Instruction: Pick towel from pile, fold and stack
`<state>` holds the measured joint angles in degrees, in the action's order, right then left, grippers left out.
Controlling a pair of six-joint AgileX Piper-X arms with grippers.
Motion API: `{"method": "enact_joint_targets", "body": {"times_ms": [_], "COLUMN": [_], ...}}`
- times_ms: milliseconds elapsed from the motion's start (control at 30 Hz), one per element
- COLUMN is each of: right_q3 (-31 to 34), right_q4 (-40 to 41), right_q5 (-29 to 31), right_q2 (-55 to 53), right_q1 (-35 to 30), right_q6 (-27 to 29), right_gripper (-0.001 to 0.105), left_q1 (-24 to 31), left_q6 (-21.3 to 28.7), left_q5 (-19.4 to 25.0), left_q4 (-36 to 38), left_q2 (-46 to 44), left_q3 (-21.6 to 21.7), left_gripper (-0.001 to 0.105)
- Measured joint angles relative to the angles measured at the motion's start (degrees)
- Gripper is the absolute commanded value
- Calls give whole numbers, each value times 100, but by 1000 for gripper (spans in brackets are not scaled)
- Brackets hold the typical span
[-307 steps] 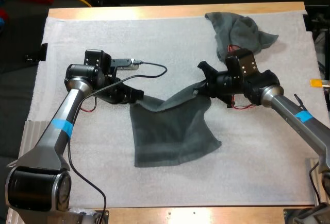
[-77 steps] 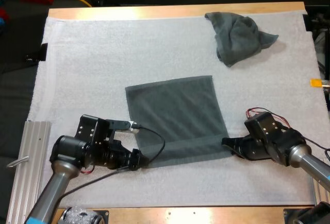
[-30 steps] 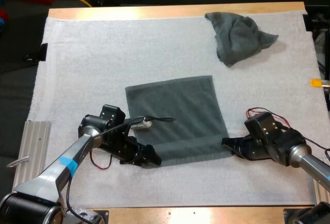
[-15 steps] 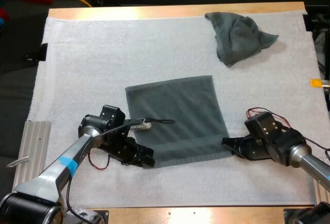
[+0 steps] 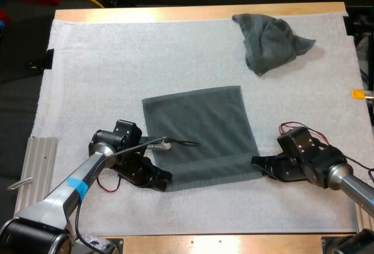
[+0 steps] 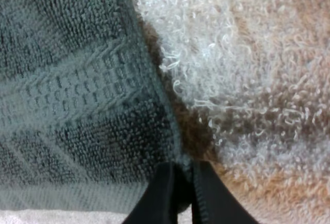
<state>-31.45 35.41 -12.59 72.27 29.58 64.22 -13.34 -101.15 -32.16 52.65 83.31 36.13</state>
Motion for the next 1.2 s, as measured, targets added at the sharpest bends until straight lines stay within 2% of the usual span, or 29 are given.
{"method": "enact_joint_targets", "body": {"times_ms": [233,333,500,700,767,1033,1200], "right_q3": [0,0,0,-13,-13,-13,-13], "right_q4": [21,45,177,753,997,1025,733], "right_q5": [-121,-119,-119,-119,-14,47,63], "right_q2": [-54,-263,-730,-1133,-1331,-1477,-1477], "right_q1": [58,208,549,855,990,1063,1063], "right_q6": [0,0,-27,-31,-31,-250,-441], "right_gripper": [1,1,1,1,1,1,1], "left_q1": [-296,-614,-1219,-1669,-1783,-1775,-1332], "left_q6": [301,327,336,321,321,321,321], "left_q5": [133,364,1001,1189,1439,1501,1265], "left_q4": [210,289,584,964,1196,1285,1193], "left_q2": [-56,-299,-808,-1197,-1331,-1370,-1370], "left_q3": [0,0,0,0,0,14,111], "left_gripper": [0,0,0,0,0,0,0]}}
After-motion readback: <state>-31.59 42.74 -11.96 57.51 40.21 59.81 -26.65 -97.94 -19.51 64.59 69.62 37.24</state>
